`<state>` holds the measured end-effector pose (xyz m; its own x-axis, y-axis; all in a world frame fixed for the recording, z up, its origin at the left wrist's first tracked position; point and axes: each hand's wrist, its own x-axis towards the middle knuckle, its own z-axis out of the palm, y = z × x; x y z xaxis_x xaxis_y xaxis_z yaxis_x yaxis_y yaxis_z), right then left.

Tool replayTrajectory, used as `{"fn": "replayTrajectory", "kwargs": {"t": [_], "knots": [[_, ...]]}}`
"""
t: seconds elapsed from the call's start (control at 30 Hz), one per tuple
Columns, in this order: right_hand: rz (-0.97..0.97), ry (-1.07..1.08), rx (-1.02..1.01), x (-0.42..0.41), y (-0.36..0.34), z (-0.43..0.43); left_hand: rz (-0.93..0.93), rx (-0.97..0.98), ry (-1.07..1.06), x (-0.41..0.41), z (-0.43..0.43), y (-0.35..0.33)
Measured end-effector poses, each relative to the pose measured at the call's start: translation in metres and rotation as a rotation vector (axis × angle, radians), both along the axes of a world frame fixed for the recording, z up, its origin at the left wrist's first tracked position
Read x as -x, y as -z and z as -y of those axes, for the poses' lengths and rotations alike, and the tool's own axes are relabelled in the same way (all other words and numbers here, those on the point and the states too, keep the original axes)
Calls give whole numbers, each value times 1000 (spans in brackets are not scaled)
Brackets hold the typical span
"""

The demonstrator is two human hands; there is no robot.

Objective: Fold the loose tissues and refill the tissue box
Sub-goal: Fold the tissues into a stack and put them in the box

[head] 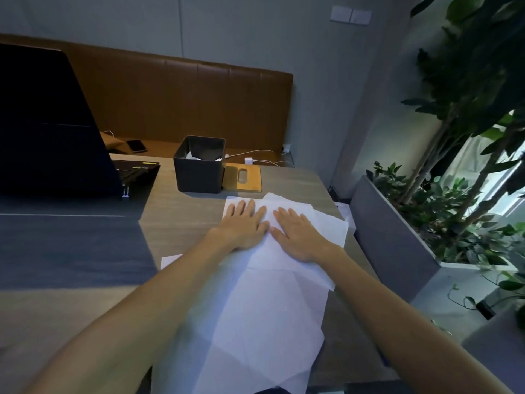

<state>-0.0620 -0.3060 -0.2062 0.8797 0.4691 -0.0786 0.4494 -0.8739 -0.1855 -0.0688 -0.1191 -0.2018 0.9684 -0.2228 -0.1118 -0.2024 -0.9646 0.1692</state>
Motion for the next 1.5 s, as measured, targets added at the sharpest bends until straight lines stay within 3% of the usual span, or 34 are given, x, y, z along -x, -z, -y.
{"fn": "replayTrajectory", "kwargs": {"t": [0.27, 0.4, 0.7, 0.93, 1.07, 1.17, 1.4, 1.5], "knots": [[14, 122, -61, -1, 1, 33, 38, 11, -16, -4, -44, 9], [126, 170, -230, -22, -13, 30, 70, 121, -70, -12, -45, -9], [134, 249, -127, -78, -21, 3, 69, 196, -226, -55, -44, -23], [186, 347, -294, -85, -23, 6, 125, 438, -276, -59, -47, -19], [323, 272, -324, -72, -38, 11, 255, 503, -258, -45, -44, -29], [319, 217, -351, -61, -48, 17, 326, 566, -249, -24, -39, -42], [226, 5, -374, -7, -67, 41, 280, 694, -143, 48, -35, -58], [186, -55, -305, 12, -65, 51, 274, 610, -95, 71, -35, -56]]}}
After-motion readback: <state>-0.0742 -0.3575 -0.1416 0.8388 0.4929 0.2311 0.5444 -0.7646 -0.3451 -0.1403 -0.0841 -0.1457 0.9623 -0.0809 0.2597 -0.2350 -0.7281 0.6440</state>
